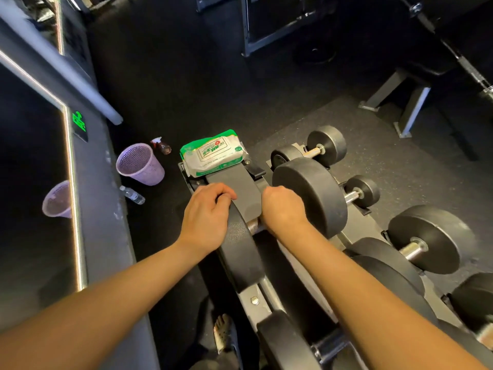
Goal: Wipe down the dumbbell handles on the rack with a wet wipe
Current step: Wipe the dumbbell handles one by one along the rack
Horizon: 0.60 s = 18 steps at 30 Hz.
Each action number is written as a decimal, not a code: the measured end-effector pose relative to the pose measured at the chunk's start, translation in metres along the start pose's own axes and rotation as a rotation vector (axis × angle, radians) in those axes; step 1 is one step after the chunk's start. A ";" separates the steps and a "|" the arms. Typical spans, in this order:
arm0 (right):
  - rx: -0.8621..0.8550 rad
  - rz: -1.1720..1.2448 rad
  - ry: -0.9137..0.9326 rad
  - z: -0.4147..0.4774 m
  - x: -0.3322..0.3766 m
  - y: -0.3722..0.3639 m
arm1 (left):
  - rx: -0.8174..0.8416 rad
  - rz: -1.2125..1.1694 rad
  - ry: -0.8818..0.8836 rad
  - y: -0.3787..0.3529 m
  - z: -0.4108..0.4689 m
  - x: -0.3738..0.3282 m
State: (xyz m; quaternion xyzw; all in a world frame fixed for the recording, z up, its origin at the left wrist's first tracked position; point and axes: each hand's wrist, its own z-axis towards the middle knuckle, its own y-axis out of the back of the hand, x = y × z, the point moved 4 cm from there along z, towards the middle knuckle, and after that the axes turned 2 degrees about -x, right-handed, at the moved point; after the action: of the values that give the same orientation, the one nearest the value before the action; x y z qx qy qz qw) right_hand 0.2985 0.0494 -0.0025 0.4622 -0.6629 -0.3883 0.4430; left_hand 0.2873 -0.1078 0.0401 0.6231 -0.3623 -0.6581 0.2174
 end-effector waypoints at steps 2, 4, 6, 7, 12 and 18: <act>0.236 0.076 0.130 0.018 0.019 0.008 | -0.007 -0.008 -0.010 0.000 0.000 0.001; 0.443 0.286 0.245 0.024 0.034 0.004 | -0.017 -0.036 -0.005 0.000 0.000 0.002; 0.566 0.407 0.261 0.023 0.036 0.005 | -0.020 -0.047 0.009 -0.001 0.000 0.004; 0.570 0.384 0.278 0.025 0.036 0.007 | -0.022 -0.048 0.014 -0.001 0.000 0.004; 0.446 -0.301 0.310 0.042 0.024 0.008 | -0.007 -0.036 0.022 0.000 -0.001 0.002; 0.348 -0.104 0.352 0.028 0.026 0.006 | -0.026 -0.038 0.015 0.000 0.001 0.005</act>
State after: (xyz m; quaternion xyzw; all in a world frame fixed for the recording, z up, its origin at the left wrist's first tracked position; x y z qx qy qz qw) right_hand 0.2653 0.0291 0.0002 0.6253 -0.6077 -0.2041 0.4450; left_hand 0.2862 -0.1112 0.0368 0.6318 -0.3402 -0.6622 0.2158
